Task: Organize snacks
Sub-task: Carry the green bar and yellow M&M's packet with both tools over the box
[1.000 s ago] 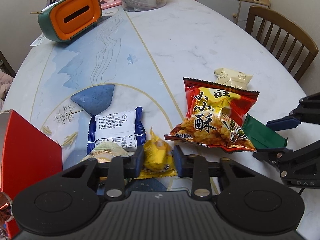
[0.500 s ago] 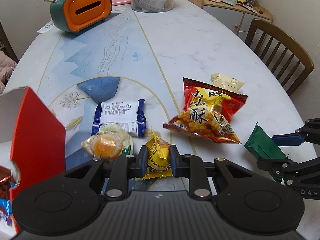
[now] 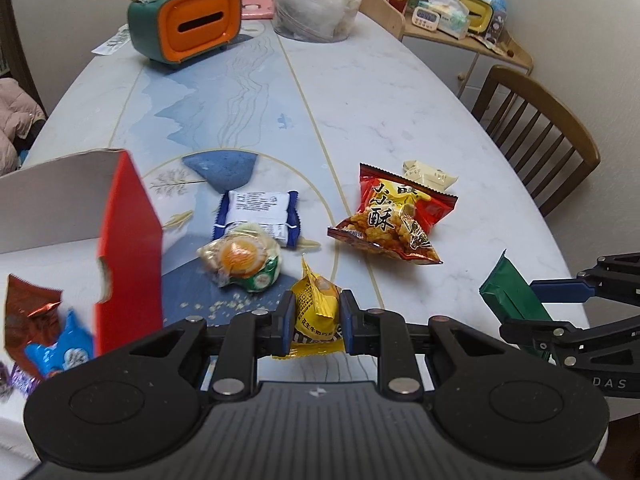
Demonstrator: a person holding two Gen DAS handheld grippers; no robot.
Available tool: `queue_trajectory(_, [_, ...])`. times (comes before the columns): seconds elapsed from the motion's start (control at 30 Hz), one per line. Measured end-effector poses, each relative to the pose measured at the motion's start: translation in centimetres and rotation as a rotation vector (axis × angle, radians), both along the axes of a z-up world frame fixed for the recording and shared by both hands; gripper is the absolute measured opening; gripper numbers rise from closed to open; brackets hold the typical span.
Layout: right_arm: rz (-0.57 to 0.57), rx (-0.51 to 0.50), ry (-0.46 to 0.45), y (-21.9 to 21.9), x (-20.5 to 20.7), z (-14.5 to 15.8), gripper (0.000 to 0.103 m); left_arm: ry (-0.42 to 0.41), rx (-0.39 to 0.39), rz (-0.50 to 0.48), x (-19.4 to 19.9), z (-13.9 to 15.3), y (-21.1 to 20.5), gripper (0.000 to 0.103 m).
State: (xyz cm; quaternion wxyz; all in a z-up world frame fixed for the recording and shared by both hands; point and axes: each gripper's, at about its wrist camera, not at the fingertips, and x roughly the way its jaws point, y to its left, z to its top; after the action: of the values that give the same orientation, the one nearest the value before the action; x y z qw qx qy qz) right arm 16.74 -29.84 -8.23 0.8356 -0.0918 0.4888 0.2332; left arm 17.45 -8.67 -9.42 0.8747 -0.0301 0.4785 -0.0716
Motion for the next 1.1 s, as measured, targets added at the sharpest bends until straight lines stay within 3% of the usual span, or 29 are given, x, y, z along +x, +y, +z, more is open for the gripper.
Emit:
queue_trajectory(0.3, [0.029, 0.016, -0.046, 3.7, -2.0, 3.3, 0.045, -0.022, -0.039, 0.042, -2.7, 2.8, 4.3, 0.022])
queue_trajectory(0.63, [0.099, 0.013, -0.104, 10.7, -3.8, 5.8, 0.045, -0.074, -0.042, 0.092, -5.5, 5.5, 10.6, 0.022])
queue_trajectory(1.1, [0.194, 0.003, -0.150, 20.7, -5.4, 6.8, 0.045, -0.095, -0.020, 0.159, -8.0, 6.7, 20.0, 0.022])
